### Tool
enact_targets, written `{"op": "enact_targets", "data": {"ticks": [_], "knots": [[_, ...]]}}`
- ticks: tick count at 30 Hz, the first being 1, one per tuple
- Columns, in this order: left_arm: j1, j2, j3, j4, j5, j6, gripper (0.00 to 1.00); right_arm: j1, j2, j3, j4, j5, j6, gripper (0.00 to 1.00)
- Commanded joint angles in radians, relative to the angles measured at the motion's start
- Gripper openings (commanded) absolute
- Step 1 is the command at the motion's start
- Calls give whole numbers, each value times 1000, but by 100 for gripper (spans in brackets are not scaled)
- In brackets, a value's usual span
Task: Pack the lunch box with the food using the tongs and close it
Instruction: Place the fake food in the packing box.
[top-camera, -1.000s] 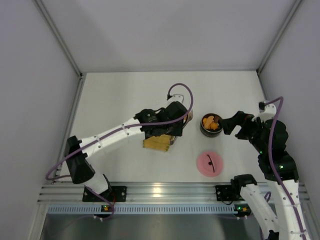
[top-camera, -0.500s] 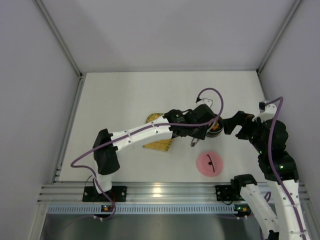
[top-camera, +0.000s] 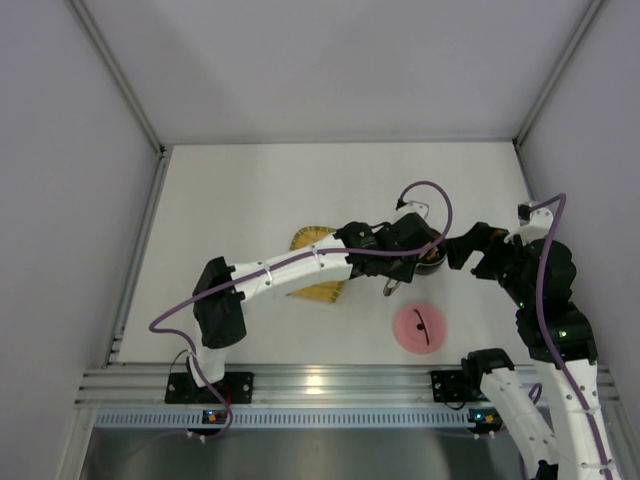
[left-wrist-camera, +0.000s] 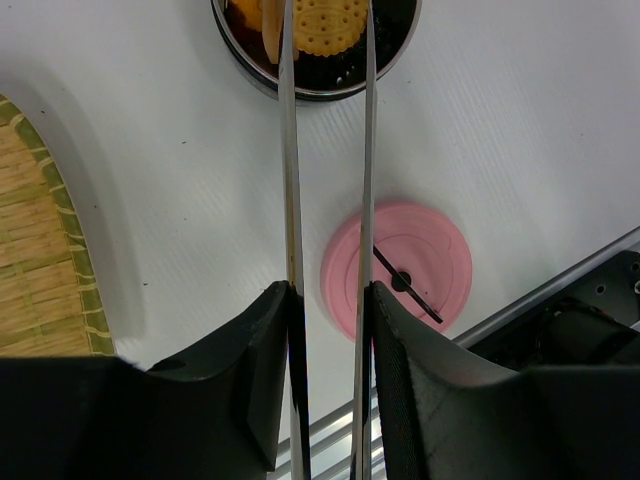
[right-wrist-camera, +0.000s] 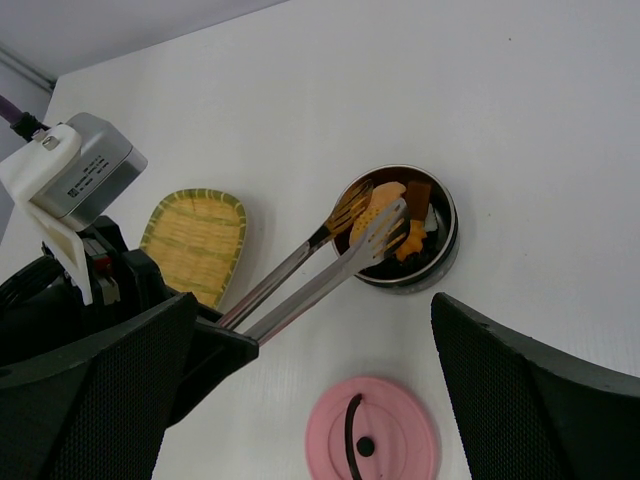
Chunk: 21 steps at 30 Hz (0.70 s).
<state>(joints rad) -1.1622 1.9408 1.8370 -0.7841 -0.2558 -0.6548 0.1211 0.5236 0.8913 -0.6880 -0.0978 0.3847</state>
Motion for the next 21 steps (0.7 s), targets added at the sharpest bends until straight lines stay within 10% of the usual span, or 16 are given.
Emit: {"op": "enact_targets", "data": {"ticks": [1,21], "knots": [[-11,-13,30,17,-39,1,40,-12,-8,34,-2,10,-14,100],[-11,-26,15,19,-48,12,48,-12,3,43,2,7,-13,100]]}}
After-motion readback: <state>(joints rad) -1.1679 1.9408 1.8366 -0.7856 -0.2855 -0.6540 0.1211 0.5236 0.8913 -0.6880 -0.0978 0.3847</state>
